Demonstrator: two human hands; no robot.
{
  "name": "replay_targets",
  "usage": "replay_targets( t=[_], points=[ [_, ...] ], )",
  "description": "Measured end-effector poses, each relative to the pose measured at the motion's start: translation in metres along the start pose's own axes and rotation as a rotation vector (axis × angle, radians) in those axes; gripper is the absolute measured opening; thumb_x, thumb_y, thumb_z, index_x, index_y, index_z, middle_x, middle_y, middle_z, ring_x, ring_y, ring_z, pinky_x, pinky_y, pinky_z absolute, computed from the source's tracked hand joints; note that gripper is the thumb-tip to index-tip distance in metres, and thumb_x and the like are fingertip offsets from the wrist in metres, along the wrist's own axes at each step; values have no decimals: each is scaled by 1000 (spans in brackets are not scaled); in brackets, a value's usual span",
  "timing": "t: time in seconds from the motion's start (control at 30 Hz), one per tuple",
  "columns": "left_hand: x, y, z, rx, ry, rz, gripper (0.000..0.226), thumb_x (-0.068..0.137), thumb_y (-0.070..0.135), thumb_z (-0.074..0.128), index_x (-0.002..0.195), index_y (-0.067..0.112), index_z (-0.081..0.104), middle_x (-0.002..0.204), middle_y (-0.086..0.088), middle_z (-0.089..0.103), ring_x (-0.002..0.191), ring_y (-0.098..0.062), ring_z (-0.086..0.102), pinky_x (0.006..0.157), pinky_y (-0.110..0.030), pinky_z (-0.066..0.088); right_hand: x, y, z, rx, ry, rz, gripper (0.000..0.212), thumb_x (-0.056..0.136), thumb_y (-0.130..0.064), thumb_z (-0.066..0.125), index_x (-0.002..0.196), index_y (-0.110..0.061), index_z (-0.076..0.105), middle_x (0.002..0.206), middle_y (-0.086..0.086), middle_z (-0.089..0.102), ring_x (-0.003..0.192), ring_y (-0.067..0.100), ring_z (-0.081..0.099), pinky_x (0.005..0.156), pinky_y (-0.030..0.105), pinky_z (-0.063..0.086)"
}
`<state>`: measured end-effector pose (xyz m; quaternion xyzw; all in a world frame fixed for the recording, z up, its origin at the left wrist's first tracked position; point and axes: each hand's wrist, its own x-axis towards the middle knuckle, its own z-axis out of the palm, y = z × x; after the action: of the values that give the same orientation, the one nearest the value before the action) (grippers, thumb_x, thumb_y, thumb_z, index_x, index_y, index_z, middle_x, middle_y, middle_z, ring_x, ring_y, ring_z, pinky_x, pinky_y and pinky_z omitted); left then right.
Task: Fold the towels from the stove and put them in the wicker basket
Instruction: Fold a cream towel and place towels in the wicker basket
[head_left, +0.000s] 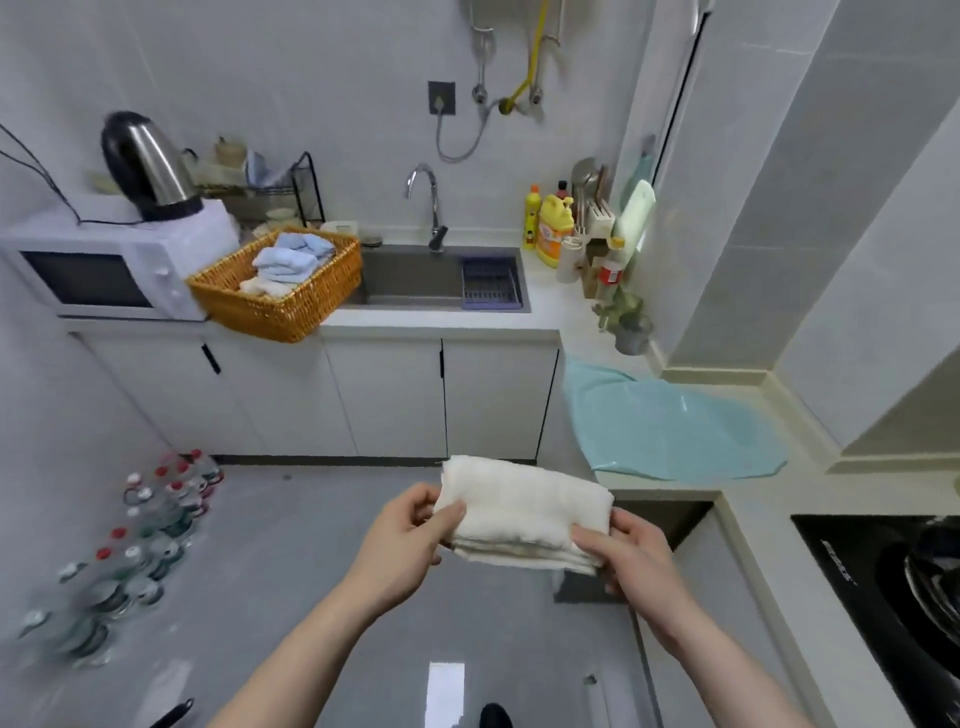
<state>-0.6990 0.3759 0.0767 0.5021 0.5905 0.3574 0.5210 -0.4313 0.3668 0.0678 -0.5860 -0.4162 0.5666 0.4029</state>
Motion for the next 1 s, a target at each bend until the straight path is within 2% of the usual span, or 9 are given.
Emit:
replay_targets(
  t=[0.13, 0.23, 0.33, 0.47, 0.63, 0.7, 0.77, 0.9, 1.0],
  points=[
    [37, 13, -31, -11, 113, -22, 43, 83, 53, 63, 100, 13, 65, 97, -12, 73, 82, -15, 65, 70, -29, 52, 69, -29, 22, -75, -143, 3, 31, 78, -30, 79, 107, -18, 75, 88, 1, 79, 67, 13, 53, 53, 27, 35],
    [63, 24, -55, -14, 182, -29, 40, 85, 52, 64, 98, 14, 64, 93, -11, 72, 78, -13, 63, 71, -31, 51, 123, -52, 41, -144, -223, -20, 44, 68, -39, 76, 105, -16, 74, 87, 5, 79, 66, 14, 54, 51, 27, 36],
    [82, 33, -85, 7, 262, -17, 26, 98, 38, 65, 94, 13, 64, 82, -5, 70, 75, -12, 61, 72, -32, 51, 171, -75, 70, -225, -323, -54, 49, 64, -46, 76, 103, -16, 75, 89, 9, 78, 70, 17, 58, 54, 28, 35],
    [99, 39, -134, 11, 386, 4, 19, 101, 32, 63, 91, 15, 63, 77, 3, 72, 74, -11, 64, 71, -35, 51, 219, -107, 127, -266, -445, -83, 39, 71, -41, 74, 103, -20, 75, 87, 5, 78, 72, 18, 60, 55, 28, 35],
    [125, 35, -204, 11, 524, -6, 22, 102, 31, 61, 90, 13, 62, 67, 5, 63, 70, -10, 59, 70, -36, 51, 265, -131, 208, -295, -538, -98, 33, 74, -39, 75, 101, -20, 75, 83, 12, 76, 70, 21, 63, 54, 28, 37],
    [138, 33, -232, 14, 544, 8, 26, 102, 33, 61, 89, 11, 60, 66, 2, 57, 69, -12, 56, 69, -37, 51, 279, -139, 238, -288, -571, -96, 31, 77, -36, 75, 104, -19, 74, 86, 13, 77, 71, 21, 69, 57, 29, 36],
    [151, 31, -259, 10, 563, 14, 25, 103, 30, 60, 84, 12, 57, 59, 11, 51, 64, -8, 52, 68, -36, 49, 292, -148, 267, -285, -591, -93, 34, 79, -34, 74, 108, -18, 73, 89, 11, 78, 73, 23, 74, 60, 30, 37],
    [181, 23, -317, 33, 558, 16, 26, 102, 31, 60, 81, 17, 57, 58, 13, 48, 64, -7, 48, 68, -36, 50, 316, -162, 320, -273, -587, -98, 40, 75, -35, 73, 110, -16, 73, 89, 11, 78, 66, 17, 70, 56, 27, 37],
    [210, 19, -361, 34, 551, 12, 27, 100, 35, 63, 80, 17, 58, 62, 7, 36, 66, -11, 42, 67, -34, 50, 337, -171, 355, -232, -589, -103, 43, 74, -34, 74, 113, -15, 71, 88, 20, 76, 66, 23, 64, 54, 28, 37]
  ],
)
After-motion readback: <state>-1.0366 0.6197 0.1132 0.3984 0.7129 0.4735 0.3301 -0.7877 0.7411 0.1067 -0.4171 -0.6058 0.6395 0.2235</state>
